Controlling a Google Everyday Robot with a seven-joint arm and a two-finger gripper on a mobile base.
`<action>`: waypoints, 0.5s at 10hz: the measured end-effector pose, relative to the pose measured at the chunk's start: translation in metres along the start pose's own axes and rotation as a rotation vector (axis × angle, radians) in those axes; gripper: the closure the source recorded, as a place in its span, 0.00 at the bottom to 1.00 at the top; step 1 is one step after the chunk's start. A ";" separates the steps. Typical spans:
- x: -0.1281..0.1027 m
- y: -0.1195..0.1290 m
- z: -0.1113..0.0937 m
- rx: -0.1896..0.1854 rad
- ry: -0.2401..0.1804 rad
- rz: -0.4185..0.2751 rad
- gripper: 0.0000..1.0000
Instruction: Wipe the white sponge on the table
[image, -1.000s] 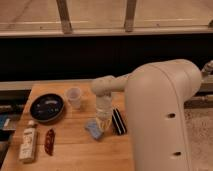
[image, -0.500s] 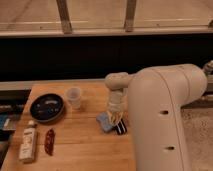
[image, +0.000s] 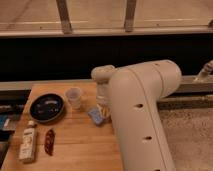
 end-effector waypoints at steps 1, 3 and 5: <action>-0.015 0.022 -0.005 0.019 0.001 -0.046 1.00; -0.031 0.063 -0.010 0.054 0.003 -0.153 1.00; -0.025 0.097 -0.005 0.071 0.005 -0.234 1.00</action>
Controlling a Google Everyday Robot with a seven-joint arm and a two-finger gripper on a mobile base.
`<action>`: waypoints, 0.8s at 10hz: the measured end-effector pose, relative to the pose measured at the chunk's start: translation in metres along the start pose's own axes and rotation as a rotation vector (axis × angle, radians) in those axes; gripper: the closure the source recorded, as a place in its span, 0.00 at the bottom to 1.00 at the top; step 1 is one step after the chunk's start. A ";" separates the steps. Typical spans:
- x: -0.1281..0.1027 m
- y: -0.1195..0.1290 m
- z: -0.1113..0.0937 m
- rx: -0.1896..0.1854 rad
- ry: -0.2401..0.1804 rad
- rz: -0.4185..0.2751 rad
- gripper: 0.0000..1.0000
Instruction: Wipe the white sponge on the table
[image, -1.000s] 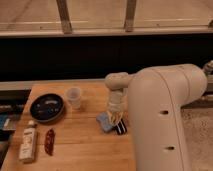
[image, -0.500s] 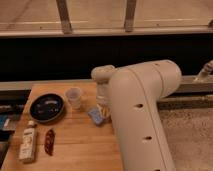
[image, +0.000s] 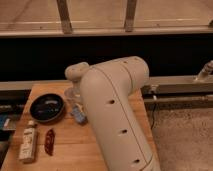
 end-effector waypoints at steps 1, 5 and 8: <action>0.006 0.019 0.005 0.009 0.002 -0.041 1.00; 0.058 0.035 0.029 -0.009 -0.002 -0.042 1.00; 0.097 -0.013 0.040 -0.067 -0.011 0.056 1.00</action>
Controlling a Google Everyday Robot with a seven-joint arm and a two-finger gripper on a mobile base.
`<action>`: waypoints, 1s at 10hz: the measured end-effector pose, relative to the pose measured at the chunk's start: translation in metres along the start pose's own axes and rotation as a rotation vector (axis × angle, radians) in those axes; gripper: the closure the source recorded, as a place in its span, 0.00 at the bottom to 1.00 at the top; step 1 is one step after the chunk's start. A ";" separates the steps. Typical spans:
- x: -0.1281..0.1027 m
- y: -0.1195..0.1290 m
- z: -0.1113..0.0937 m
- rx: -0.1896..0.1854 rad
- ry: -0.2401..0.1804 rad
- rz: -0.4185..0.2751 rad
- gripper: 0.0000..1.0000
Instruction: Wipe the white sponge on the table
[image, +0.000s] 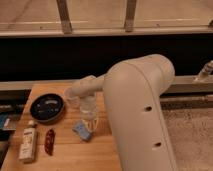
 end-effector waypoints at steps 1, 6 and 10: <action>0.002 -0.019 -0.002 -0.010 -0.001 0.034 1.00; -0.043 -0.063 -0.029 0.011 0.001 0.093 1.00; -0.078 -0.011 -0.043 0.046 0.002 -0.015 1.00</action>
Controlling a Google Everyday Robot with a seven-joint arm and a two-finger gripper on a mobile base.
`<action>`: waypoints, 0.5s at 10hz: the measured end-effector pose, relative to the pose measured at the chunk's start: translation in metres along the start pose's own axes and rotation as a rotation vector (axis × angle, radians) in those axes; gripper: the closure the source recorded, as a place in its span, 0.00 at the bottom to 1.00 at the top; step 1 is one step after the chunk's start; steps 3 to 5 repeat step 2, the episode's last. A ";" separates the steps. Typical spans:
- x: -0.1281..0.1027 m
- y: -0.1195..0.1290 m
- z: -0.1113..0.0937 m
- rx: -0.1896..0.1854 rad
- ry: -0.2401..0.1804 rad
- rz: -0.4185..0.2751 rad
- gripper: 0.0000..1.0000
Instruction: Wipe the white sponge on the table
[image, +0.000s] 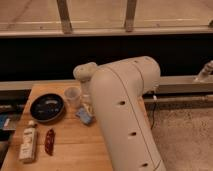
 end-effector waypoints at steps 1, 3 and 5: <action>0.002 0.015 -0.001 0.002 -0.003 -0.036 0.99; 0.007 0.024 -0.002 -0.007 -0.013 -0.060 0.97; 0.007 0.024 -0.002 -0.007 -0.013 -0.060 0.97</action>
